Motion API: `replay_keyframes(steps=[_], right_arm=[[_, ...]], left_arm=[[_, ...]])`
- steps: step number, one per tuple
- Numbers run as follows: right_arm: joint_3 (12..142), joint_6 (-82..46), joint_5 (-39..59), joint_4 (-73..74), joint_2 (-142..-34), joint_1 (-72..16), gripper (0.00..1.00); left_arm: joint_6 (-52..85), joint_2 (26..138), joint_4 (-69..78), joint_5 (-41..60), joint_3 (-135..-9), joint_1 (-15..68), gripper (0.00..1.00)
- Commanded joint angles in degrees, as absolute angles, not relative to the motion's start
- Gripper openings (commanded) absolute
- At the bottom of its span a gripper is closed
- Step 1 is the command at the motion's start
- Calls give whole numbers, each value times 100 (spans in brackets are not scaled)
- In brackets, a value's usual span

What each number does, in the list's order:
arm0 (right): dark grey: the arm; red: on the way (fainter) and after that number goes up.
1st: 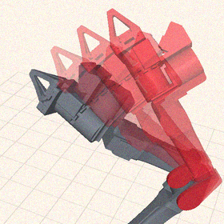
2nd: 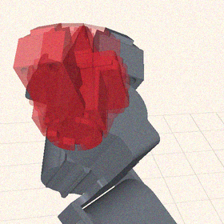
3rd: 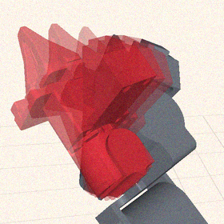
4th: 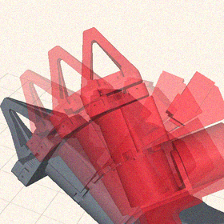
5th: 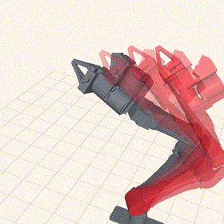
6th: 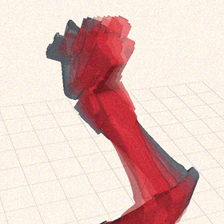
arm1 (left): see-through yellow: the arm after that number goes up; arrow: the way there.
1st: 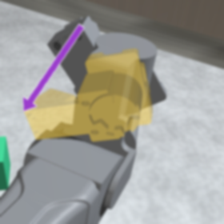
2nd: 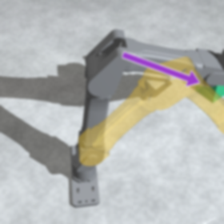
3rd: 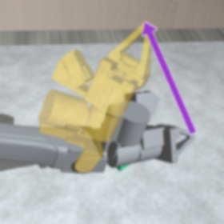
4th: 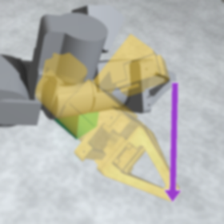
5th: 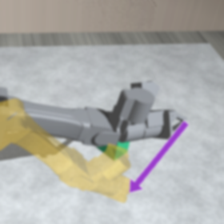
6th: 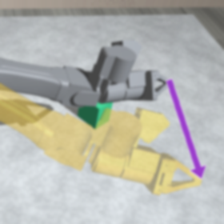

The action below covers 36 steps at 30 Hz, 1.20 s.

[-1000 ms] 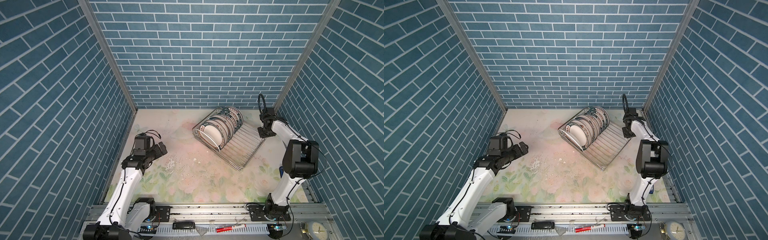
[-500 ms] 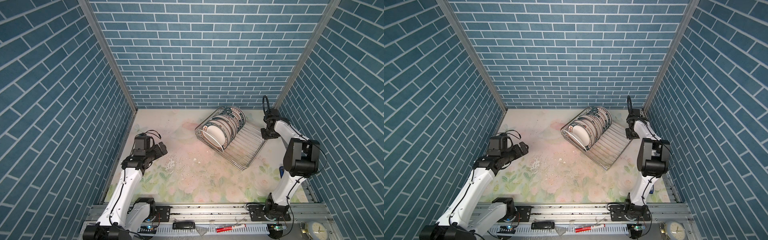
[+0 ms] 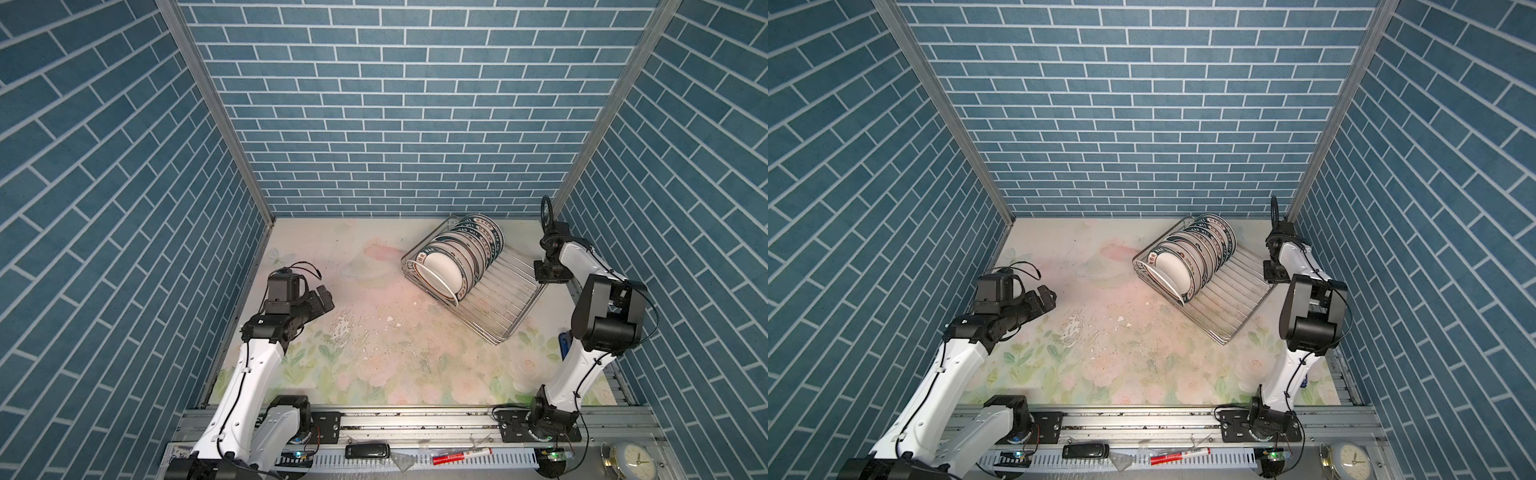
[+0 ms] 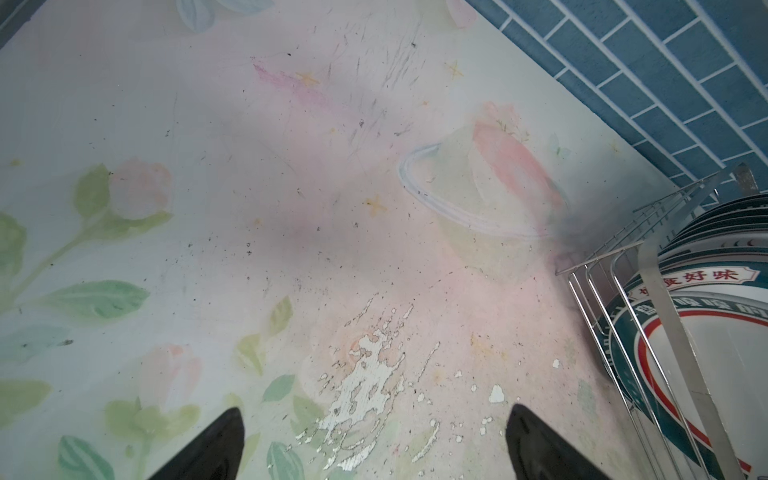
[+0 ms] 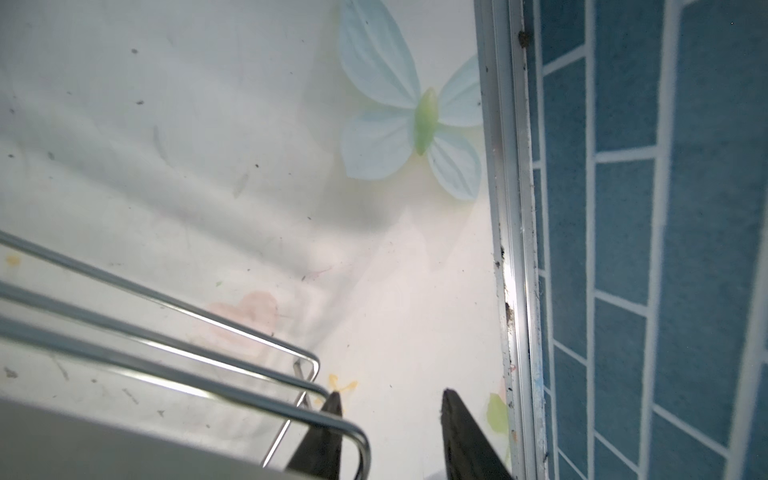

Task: Unload the plates from the dish rack

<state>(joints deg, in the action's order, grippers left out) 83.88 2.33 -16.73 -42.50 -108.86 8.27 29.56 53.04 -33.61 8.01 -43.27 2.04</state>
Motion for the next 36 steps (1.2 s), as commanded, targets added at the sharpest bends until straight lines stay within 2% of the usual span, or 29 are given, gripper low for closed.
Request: replay_keyframes(steps=[1, 16, 26, 36], right_arm=[[8613, -23, -2138, -4456, -11030, 1050, 42], [8831, -404, -2242, -4446, -11033, 1492, 46], [8640, -381, -1879, -4111, -10734, 1451, 59], [8394, -203, -1734, -3672, -10143, 973, 70]], left_arm=[[2909, 5436, -3563, 849, -4477, 176, 99], [2837, 5588, -3521, 1023, -4487, 176, 99], [2707, 5515, -3649, 1022, -4481, 176, 99], [2716, 5526, -3739, 815, -4457, 177, 99]])
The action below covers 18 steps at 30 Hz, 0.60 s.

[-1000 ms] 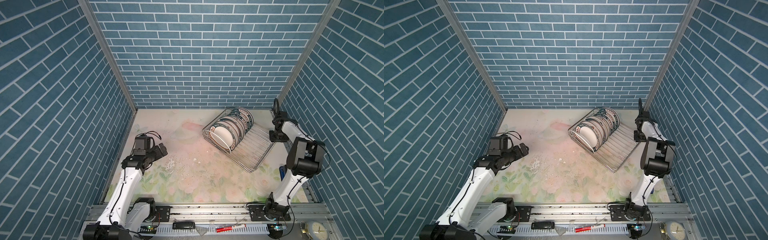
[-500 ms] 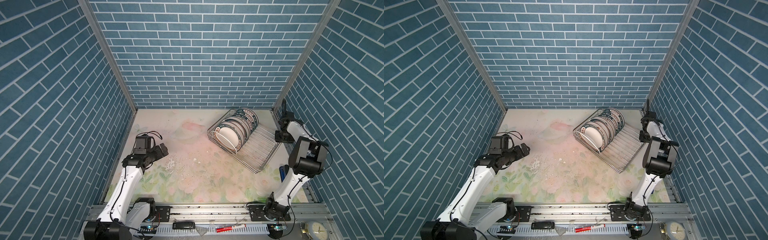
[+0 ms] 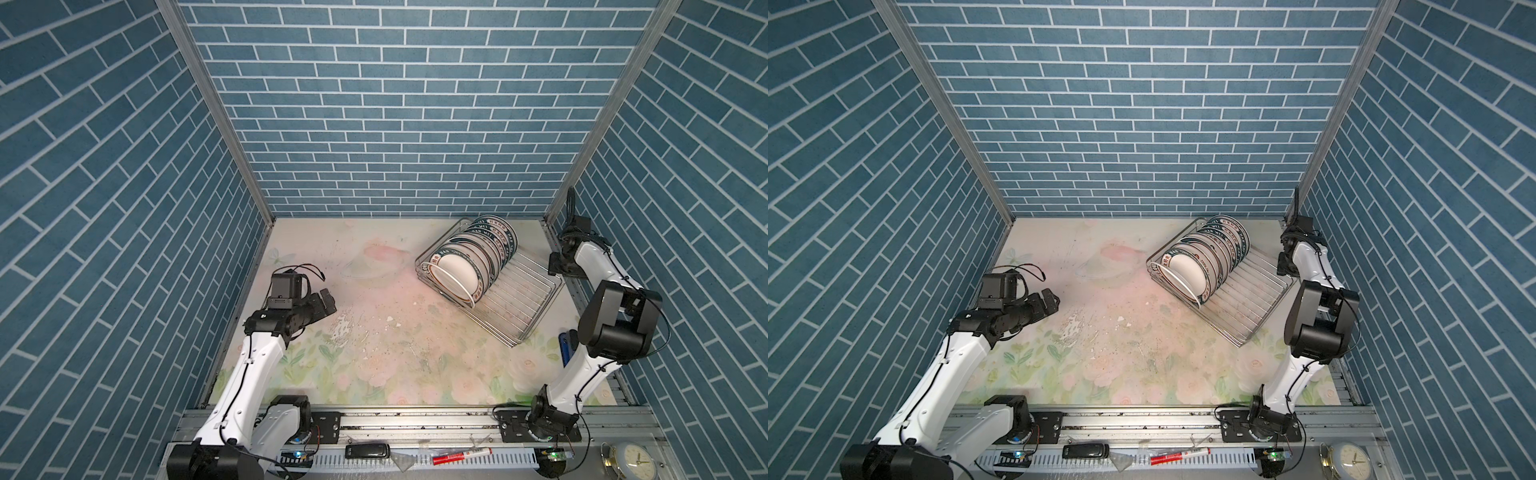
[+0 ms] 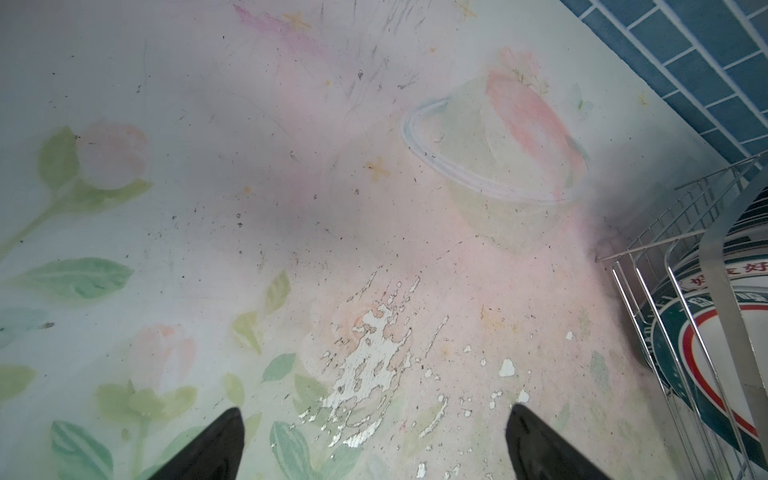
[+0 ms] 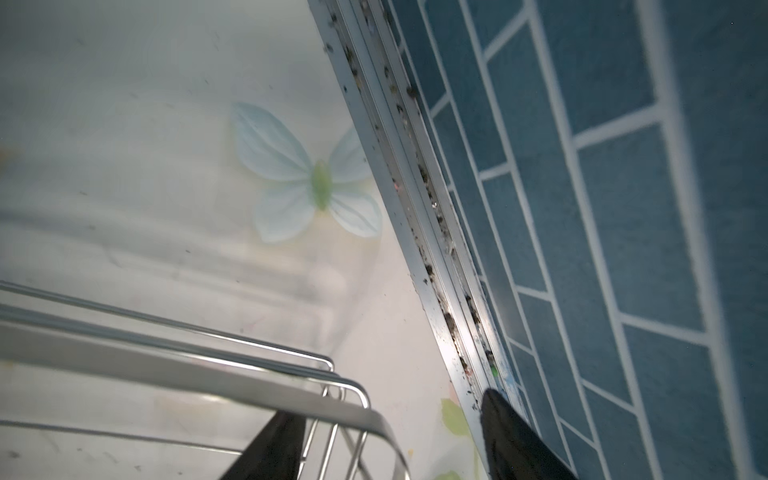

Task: Unload the plates from the dish rack

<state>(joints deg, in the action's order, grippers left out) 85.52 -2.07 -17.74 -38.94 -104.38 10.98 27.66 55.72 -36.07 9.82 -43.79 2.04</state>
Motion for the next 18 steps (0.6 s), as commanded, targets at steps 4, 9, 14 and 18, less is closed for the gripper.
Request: replay_keyframes(steps=[4, 9, 14, 18], right_arm=[[8306, -196, -1750, -3590, -9914, 821, 72], [8107, -309, -1331, -3439, -9484, 616, 72], [7857, -302, -1283, -3348, -8981, 216, 73], [7746, -365, -1385, -3549, -8436, -159, 73]], left_arm=[[2750, 5460, -3730, 755, -4450, 176, 99], [2919, 5414, -3751, 633, -4448, 177, 99], [3310, 5413, -3586, 797, -4314, 176, 99], [3449, 5603, -3698, 896, -4341, 178, 99]])
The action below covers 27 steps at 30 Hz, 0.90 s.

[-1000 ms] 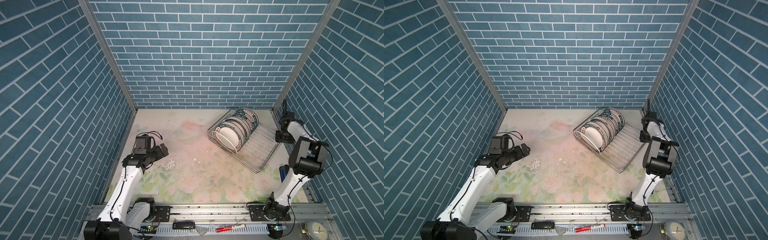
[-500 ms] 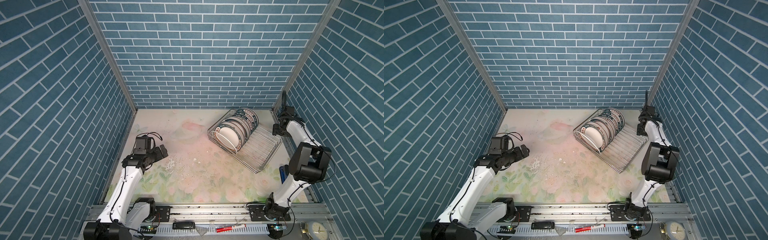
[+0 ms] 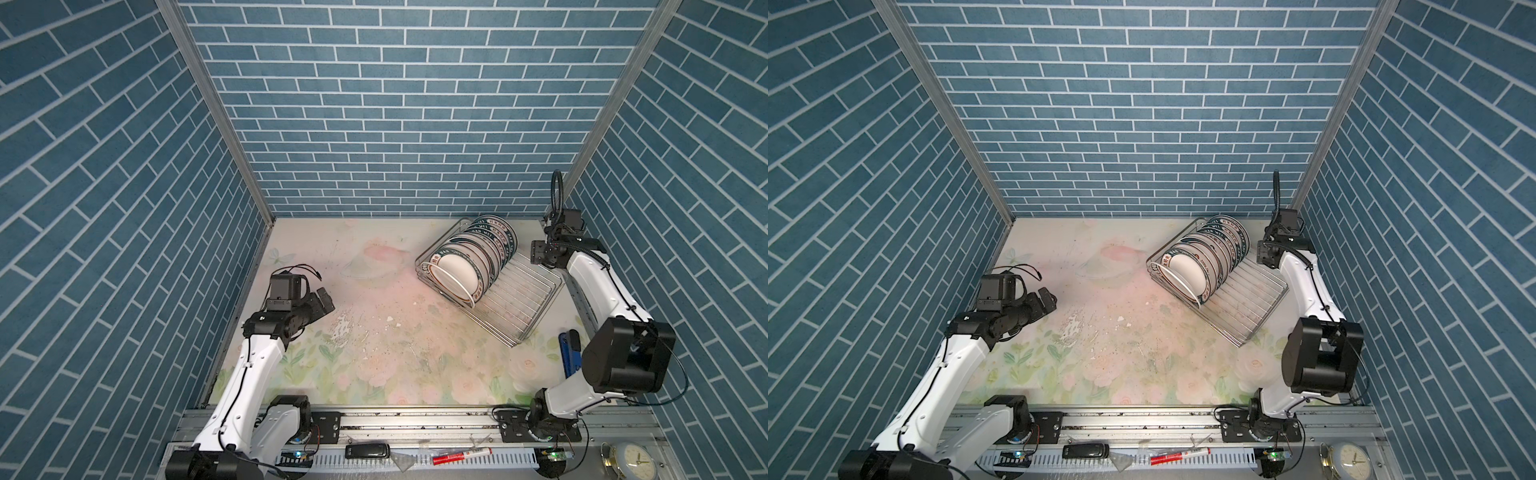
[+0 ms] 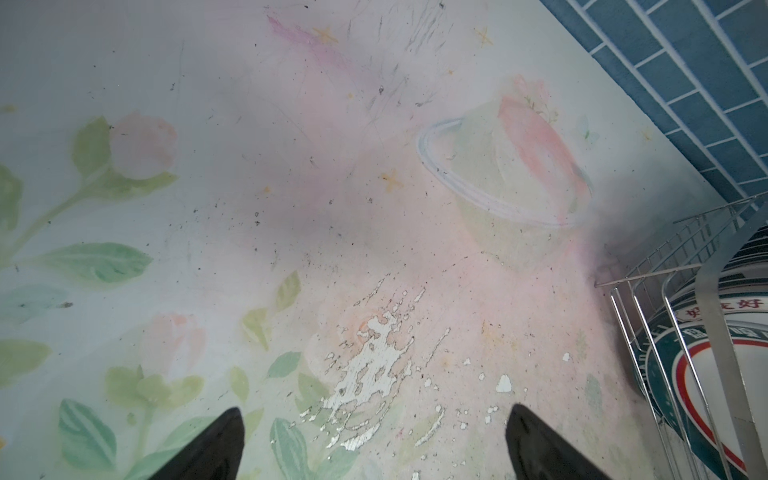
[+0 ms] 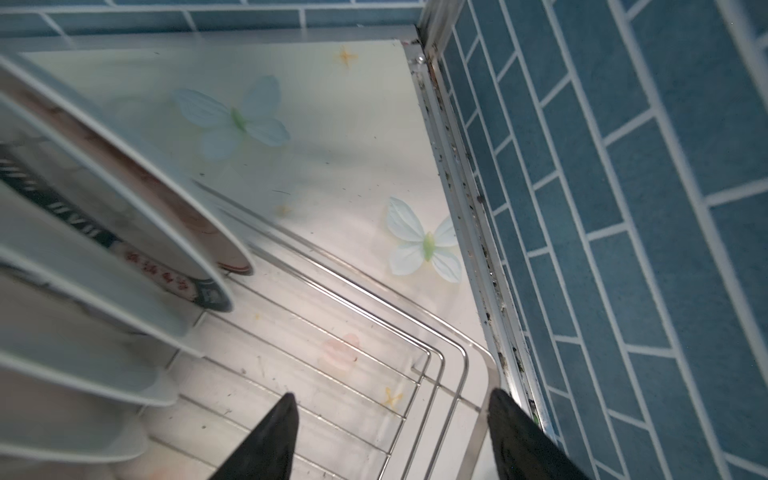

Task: Unload the plates from the dish rack

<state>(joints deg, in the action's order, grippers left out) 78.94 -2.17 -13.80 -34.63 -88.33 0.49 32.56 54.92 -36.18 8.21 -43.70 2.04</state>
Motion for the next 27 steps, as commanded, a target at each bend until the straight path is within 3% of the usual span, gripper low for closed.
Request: replay_keyframes(steps=[1, 10, 16, 21, 27], right_arm=[[7663, -367, -1393, -3556, -8264, -250, 73], [6569, -623, 762, -3323, -6294, -859, 66], [6426, -598, 1397, -3722, -5724, -1507, 62], [6487, -166, 1299, -4088, -5984, -2305, 58], [6675, 104, 270, -4029, -6560, -3485, 57]], left_arm=[[3445, 5624, -3717, 918, -4343, 177, 99], [3132, 5494, -3586, 1082, -4354, 183, 99], [3054, 5136, -3382, 1335, -4116, 189, 99], [3029, 5249, -3260, 1614, -4026, 186, 99], [3016, 5205, -3232, 1820, -4022, 189, 99]])
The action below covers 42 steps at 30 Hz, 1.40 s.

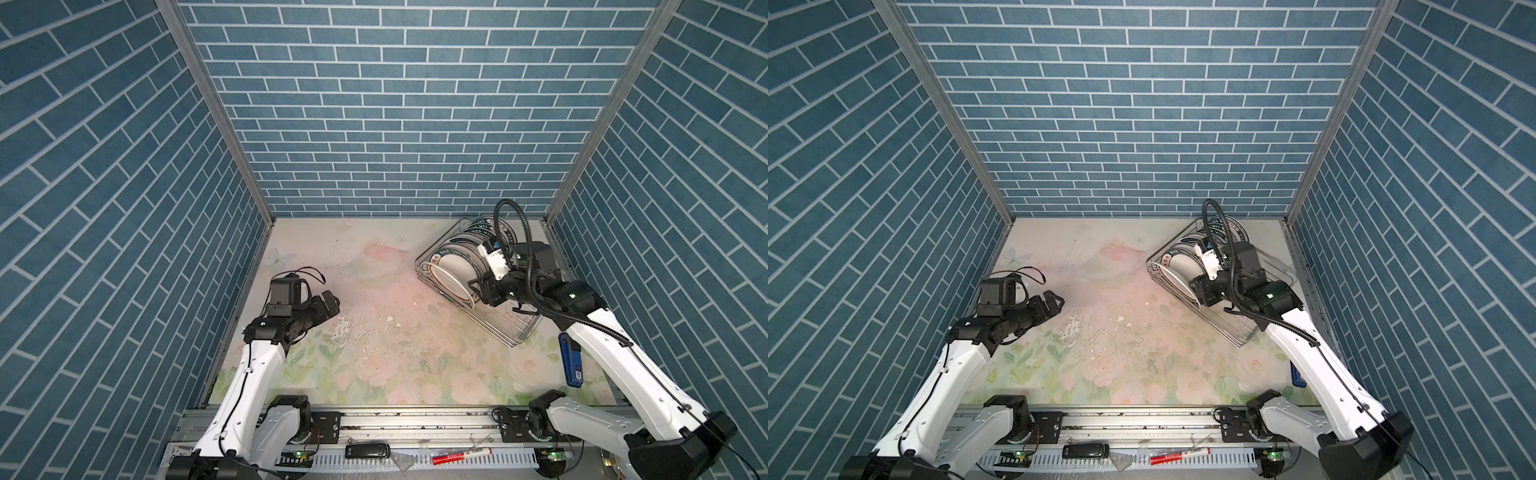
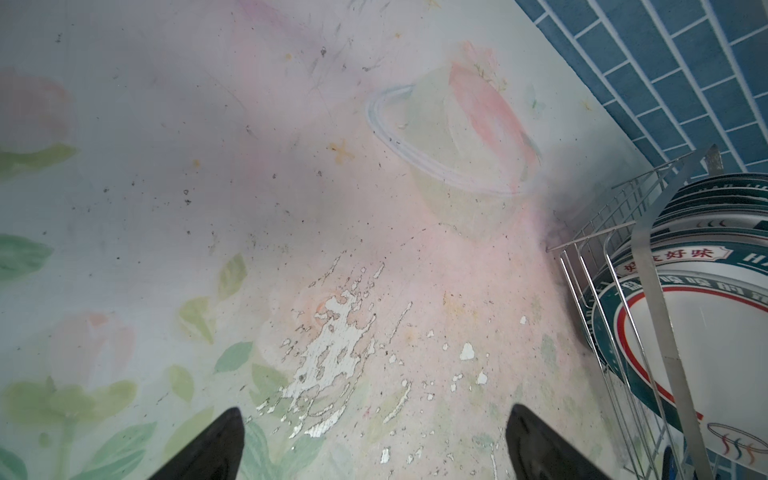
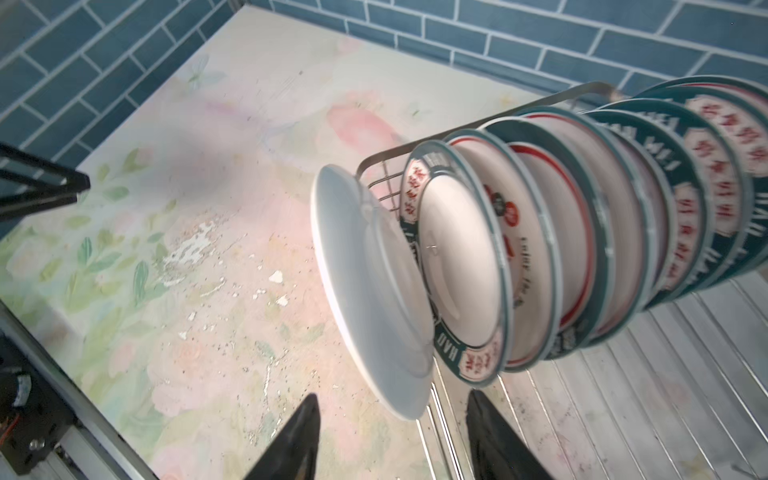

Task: Unload the plates from the dish rack

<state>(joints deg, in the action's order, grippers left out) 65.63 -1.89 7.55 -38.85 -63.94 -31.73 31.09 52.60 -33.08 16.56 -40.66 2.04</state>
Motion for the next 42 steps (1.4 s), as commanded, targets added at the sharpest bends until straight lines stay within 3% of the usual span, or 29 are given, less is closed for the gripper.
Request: replay_keyframes(steps=[1, 10, 21, 28, 42], right_arm=[[6692, 106, 175, -3997, -6618, -3584, 57], [6883, 71, -124, -3905, -7041, -4018, 56], [6855, 79, -691, -3538, -7448, -4096, 34], [6762, 48, -999, -3312, -7509, -4135, 25], [6876, 219, -1282, -3386, -7898, -4239, 24]], left_arm=[[2993, 5180, -3284, 1785, -4040, 185, 99], [2951, 5097, -3378, 1740, -4061, 193, 99], [2953, 5144, -3370, 1697, -4034, 185, 99], [2946, 5161, -3416, 1674, -4074, 185, 99], [2978, 5185, -3348, 1700, -4061, 185, 99]])
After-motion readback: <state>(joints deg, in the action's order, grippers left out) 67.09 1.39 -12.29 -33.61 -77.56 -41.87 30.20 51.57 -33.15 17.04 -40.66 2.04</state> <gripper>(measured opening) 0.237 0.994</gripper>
